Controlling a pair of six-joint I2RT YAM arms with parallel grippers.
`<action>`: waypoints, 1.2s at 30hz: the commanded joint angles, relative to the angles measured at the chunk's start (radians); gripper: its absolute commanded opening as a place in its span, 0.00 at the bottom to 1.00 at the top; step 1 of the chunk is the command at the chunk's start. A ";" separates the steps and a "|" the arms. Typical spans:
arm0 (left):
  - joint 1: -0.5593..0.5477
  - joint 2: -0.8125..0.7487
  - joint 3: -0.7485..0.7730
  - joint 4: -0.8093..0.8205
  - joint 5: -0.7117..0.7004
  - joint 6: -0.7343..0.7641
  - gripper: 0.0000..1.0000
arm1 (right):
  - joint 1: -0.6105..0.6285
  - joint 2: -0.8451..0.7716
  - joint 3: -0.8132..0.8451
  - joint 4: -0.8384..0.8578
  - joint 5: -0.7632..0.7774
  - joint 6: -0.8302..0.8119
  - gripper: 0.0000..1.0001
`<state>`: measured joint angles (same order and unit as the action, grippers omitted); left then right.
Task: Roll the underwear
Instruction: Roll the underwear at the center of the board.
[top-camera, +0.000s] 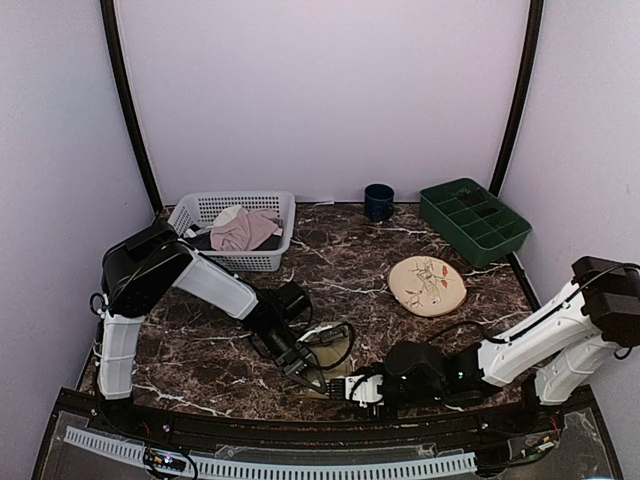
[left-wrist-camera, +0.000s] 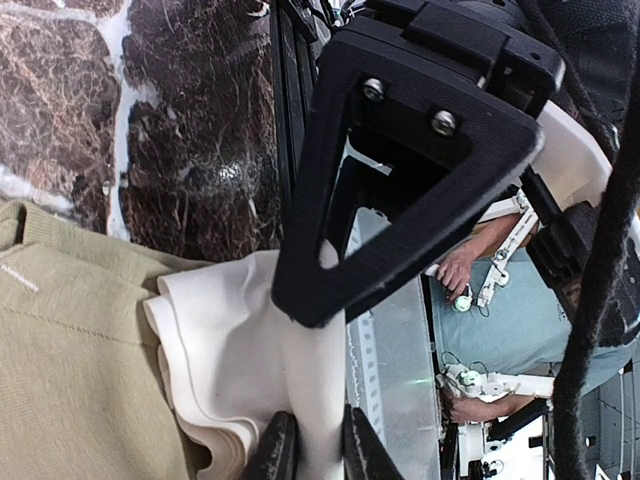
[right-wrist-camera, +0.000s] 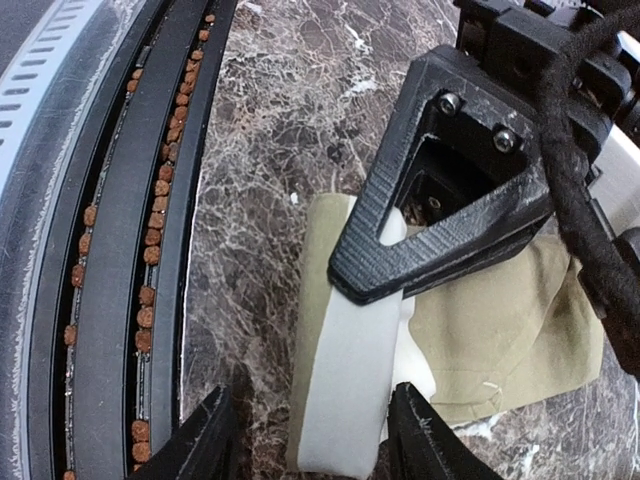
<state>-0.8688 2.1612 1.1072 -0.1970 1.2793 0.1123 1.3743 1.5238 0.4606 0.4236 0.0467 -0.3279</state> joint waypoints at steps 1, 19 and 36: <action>0.039 0.146 -0.080 -0.074 -0.271 0.046 0.18 | -0.009 0.011 0.030 0.065 0.006 -0.007 0.46; 0.068 -0.227 -0.211 0.010 -0.522 -0.138 0.47 | -0.126 0.111 0.147 -0.110 -0.282 0.215 0.00; 0.106 -1.128 -0.365 0.024 -1.285 -0.350 0.99 | -0.275 0.178 0.334 -0.318 -0.619 0.406 0.00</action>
<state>-0.7620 1.1378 0.8177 -0.2035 0.2264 -0.0994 1.1339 1.6722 0.7433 0.1635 -0.4217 -0.0059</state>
